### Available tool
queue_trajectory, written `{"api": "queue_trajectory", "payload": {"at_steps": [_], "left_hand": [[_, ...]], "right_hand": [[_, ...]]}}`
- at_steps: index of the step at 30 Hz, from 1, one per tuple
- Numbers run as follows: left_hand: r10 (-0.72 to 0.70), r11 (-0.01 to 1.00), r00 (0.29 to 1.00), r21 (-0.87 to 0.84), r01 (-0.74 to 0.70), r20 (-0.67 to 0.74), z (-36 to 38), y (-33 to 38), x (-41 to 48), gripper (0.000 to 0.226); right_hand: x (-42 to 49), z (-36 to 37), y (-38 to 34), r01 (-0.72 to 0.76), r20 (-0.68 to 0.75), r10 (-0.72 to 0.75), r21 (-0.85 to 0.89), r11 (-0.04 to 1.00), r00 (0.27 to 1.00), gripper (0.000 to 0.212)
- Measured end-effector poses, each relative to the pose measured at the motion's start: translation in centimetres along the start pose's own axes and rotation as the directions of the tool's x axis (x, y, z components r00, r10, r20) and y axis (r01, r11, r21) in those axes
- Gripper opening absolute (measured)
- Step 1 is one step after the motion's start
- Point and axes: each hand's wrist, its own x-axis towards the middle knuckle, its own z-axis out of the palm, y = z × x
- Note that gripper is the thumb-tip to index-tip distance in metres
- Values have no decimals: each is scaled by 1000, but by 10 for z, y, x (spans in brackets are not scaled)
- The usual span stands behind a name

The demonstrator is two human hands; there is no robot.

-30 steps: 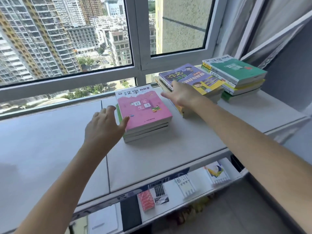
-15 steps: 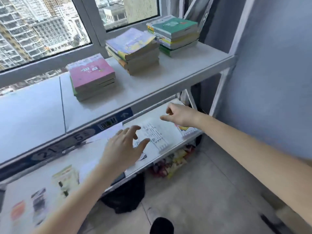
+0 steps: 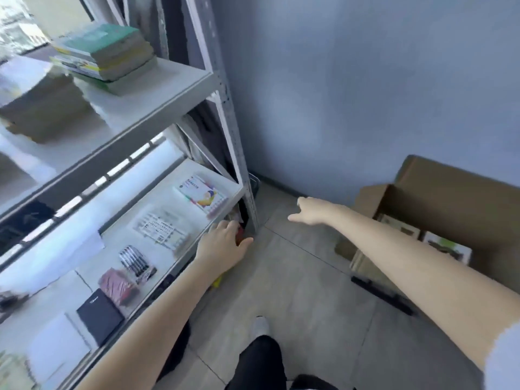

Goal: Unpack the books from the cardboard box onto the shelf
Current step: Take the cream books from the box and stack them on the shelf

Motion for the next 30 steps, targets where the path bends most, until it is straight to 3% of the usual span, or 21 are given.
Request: {"api": "queue_trajectory", "payload": {"at_steps": [9,12,17,23,30], "left_hand": [[335,941,937,12,-338,103,34,168,141,56],[404,912,897,3,-411,180,53,224,190,57],[516,841,812,18,-541,273,84,314,247,57],[535,801,757,58,-596,375,141,398,278,51],[411,862,796,94,-498,445,281,468,319,53]], "right_hand": [[10,-37,177,-267,20,271,255,929,962,62],[10,-42,239,-354,73,352,359,864,933,40],[3,-42,330,-489,141,480,441,753,866,62],[18,-4,429,-540,220,505,510,669,834,61],[98,101,539,-557,350,435,581,594,829,62]]}}
